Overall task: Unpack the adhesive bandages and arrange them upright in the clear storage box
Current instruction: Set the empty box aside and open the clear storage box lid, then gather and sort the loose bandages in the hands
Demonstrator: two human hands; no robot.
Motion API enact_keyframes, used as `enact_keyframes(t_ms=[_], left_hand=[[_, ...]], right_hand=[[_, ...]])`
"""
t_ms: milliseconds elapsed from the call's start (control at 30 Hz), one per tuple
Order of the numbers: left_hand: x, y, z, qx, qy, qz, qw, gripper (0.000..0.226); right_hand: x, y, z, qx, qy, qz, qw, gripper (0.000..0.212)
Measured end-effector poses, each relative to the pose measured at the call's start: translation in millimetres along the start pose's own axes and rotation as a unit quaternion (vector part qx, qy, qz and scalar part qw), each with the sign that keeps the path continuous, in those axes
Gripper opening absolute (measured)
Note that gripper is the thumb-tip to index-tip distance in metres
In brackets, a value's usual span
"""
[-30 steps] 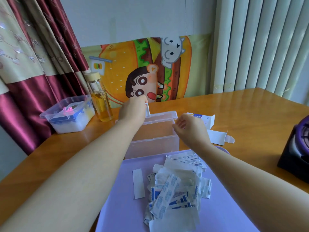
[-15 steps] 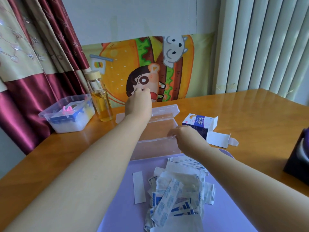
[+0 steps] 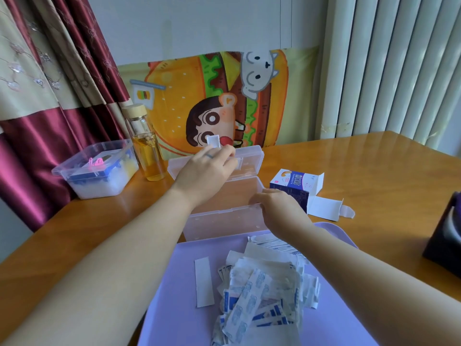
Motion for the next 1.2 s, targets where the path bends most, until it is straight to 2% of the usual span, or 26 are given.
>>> enact_keyframes(t_ms=[100,167,233,300,433,533,633,767,900,967,1033,1067,1133,1200], left_hand=[[-3.7,10.2,-5.7,-0.023,-0.020,0.067,0.997,0.036],[-8.0,19.2,-9.0,-0.124,-0.083,0.096,0.984,0.051],[-13.2,31.7,-17.0,-0.229,-0.156,0.101,0.956,0.061],[-14.5,39.2,-22.5,-0.280,-0.221,0.070,0.931,0.063],[-8.2,51.3,-30.3,-0.340,-0.303,-0.044,0.889,0.053],[-4.5,52.1,-36.6,-0.345,-0.374,-0.149,0.848,0.050],[9.0,37.0,-41.7,-0.242,-0.446,-0.262,0.821,0.045],[41.1,7.6,-61.0,-0.112,-0.437,-0.322,0.833,0.037],[65.2,-16.3,-91.8,-0.036,-0.411,-0.407,0.815,0.036],[76.2,-34.5,-104.7,-0.024,-0.394,-0.424,0.815,0.034],[90.0,-52.8,-112.4,-0.057,-0.347,-0.451,0.821,0.037],[98.8,-59.2,-115.2,-0.101,-0.313,-0.467,0.821,0.050],[121.7,-64.9,-125.2,-0.242,-0.248,-0.469,0.812,0.095],[140.5,-64.5,-138.2,-0.337,-0.209,-0.424,0.814,0.121]], right_hand=[[0.3,-1.7,-1.9,0.004,-0.005,0.002,1.000,0.045],[-0.1,-2.8,-3.1,0.007,-0.008,0.005,1.000,0.045],[-0.6,-2.7,-4.2,0.009,-0.011,0.003,1.000,0.045],[-1.4,-2.2,-5.5,0.010,-0.014,-0.002,1.000,0.045],[-1.5,-2.5,-7.5,0.016,-0.012,-0.001,1.000,0.045],[-0.9,-1.8,-7.5,0.019,-0.007,-0.006,1.000,0.044],[2.6,0.9,-9.1,0.025,0.006,0.000,1.000,0.044],[3.3,-0.2,-18.0,0.029,-0.004,0.033,0.999,0.042],[-6.6,-16.8,-41.9,0.067,-0.039,0.065,0.995,0.038],[-14.0,-28.1,-60.8,0.063,-0.056,0.090,0.992,0.030],[-23.9,-35.8,-82.5,0.009,-0.091,0.119,0.989,0.026],[-29.4,-36.2,-92.7,-0.039,-0.114,0.113,0.986,0.032],[-37.9,-27.1,-113.7,-0.141,-0.161,0.046,0.976,0.060],[-39.4,-14.7,-128.0,-0.193,-0.188,-0.023,0.963,0.082]])
Point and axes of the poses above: each hand's wrist, its own z-axis towards the middle knuckle, its own y-axis out of the palm, x = y × z, the point moved 4 cm from there along z, towards the middle knuckle, and after that the axes turned 4 degrees about -z, right-handed, at the moved point
